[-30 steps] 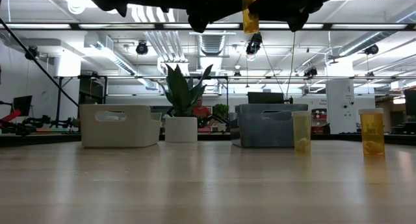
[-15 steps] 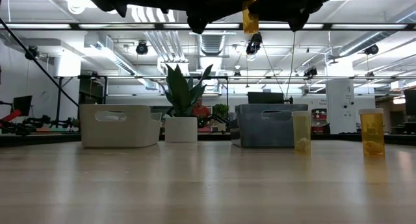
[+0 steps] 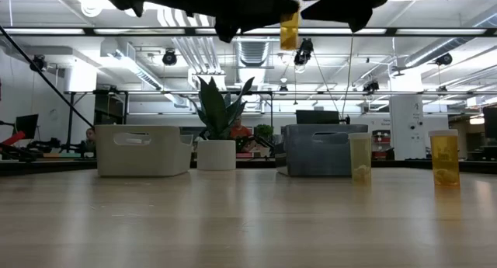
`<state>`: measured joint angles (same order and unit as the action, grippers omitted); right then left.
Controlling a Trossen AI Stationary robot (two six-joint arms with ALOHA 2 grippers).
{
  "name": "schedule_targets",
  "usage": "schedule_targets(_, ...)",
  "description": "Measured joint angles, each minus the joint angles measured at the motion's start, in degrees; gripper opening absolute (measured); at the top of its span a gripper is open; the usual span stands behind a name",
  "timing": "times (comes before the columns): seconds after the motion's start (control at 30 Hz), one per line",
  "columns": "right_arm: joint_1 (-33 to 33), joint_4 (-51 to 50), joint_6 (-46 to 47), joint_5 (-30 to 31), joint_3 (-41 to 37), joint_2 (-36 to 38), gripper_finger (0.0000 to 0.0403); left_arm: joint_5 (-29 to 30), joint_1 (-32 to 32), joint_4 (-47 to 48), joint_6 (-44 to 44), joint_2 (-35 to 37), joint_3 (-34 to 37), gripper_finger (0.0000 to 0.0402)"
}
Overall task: Pick and place medicine bottles into bin by pill shape (circle, oval)
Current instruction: Put the top orange tablet bottle into the gray bin
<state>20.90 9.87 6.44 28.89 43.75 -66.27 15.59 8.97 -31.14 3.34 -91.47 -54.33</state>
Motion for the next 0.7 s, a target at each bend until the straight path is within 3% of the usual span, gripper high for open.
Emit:
schedule_targets(0.3, -1.01, -2.53, -1.42, 2.79, -0.02, 4.85, 0.0227, 12.57, 0.11, 2.19, -1.0, 6.74, 7.25, 0.0087)
schedule_targets(0.7, -4.93, -4.06, -4.65, 2.73, -0.02, 4.67, 0.0224, 32.39, -1.8, 2.21, -8.43, 22.73, 26.24, 0.0087)
